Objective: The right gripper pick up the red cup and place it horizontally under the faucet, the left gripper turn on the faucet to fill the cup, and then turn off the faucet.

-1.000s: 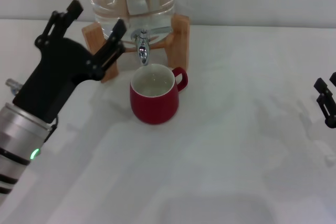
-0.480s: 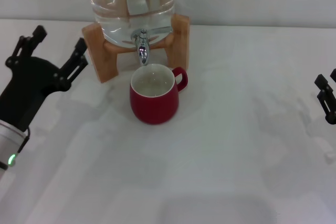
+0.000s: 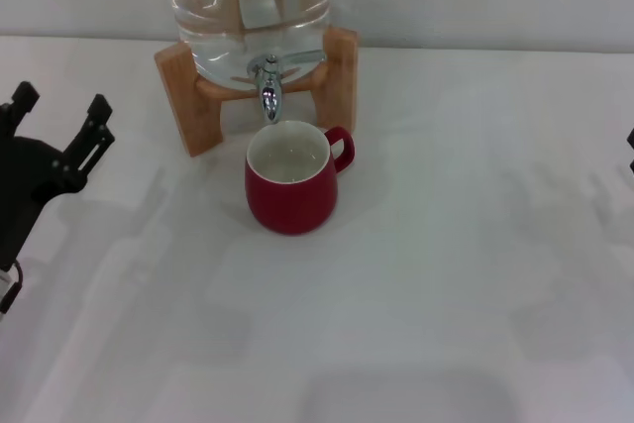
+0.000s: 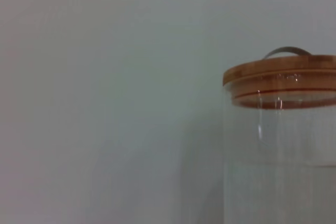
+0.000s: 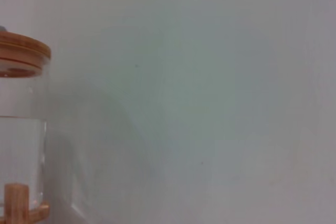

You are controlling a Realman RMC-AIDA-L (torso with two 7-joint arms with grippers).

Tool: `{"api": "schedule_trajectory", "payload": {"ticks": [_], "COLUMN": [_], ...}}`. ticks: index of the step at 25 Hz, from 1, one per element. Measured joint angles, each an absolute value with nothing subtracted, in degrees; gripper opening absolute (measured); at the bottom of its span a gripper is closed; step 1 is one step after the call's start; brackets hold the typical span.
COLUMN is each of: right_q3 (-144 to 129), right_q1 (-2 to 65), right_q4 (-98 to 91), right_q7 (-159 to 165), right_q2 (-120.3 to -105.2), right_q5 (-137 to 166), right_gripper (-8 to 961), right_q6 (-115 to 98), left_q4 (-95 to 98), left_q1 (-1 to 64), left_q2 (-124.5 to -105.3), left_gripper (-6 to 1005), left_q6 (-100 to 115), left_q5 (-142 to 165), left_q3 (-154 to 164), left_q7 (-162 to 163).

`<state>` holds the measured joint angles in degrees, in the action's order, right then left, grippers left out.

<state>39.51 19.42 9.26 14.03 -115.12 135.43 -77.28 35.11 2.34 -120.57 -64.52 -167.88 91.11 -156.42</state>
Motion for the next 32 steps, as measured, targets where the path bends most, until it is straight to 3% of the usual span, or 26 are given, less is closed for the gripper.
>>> {"api": "schedule_trajectory", "payload": {"ticks": [4,9,20,25,32], "right_q3": [41.49,43.10,43.16,43.16,43.16], "right_q1": [19.56,19.22,19.27,19.19,18.55], "right_q4": [8.74,8.87,9.03,9.31,10.22], "right_q7": [14.03,14.05,13.99,13.97,14.19], "right_q2": [-115.14,-115.22,-115.31,-115.31,-115.32], "right_q5": [135.42,135.17,132.38,131.21,130.07], "right_gripper": [334,538,608,781,840], "right_q6": [-76.79,-76.53,-75.49,-75.28,-76.66], "left_q4": [32.10,31.72,30.98,29.31,27.26], "left_q1": [3.14,3.18,2.62,2.41,3.04], "left_q2": [-120.58,-120.61,-120.49,-120.30,-120.22], "left_gripper": [878,878,878,878,879], "left_q6": [-67.39,-67.45,-66.14,-67.00,-68.93], "left_q5": [-167.88,-167.88,-167.87,-167.87,-167.87], "left_q3": [90.58,90.45,89.87,88.68,86.75], "left_q7": [-156.09,-156.04,-156.03,-156.01,-156.00]}}
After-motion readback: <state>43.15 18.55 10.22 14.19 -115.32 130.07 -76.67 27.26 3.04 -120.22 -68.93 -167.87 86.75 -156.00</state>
